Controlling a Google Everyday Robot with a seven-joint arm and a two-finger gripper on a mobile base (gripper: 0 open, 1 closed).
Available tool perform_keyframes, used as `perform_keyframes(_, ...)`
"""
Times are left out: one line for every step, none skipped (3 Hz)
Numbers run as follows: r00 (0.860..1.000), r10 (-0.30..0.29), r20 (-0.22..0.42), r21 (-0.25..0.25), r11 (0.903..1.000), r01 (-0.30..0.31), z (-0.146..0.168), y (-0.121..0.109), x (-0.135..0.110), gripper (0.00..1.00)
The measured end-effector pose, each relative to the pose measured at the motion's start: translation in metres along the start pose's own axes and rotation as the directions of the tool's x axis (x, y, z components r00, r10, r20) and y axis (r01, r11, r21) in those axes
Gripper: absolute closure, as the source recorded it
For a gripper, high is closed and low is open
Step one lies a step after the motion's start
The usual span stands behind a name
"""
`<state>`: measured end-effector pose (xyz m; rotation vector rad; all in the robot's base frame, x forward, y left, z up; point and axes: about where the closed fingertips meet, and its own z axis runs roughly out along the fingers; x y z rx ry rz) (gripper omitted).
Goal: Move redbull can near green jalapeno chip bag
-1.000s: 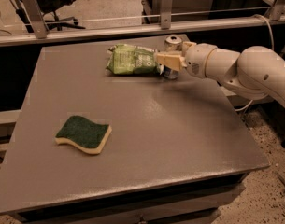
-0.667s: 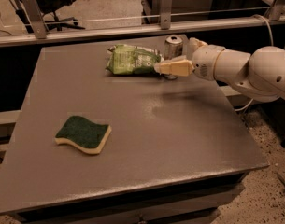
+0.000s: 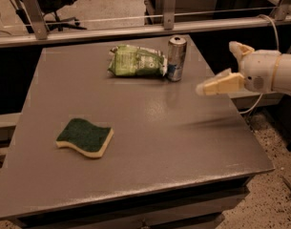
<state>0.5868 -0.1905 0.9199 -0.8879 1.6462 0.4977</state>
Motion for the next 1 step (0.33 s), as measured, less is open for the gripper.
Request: perform_keyframes(1.000,0.004,-0.018,-0.069,0.9976,-0.005,-0.0068,0.0187,0.0070,0.00)
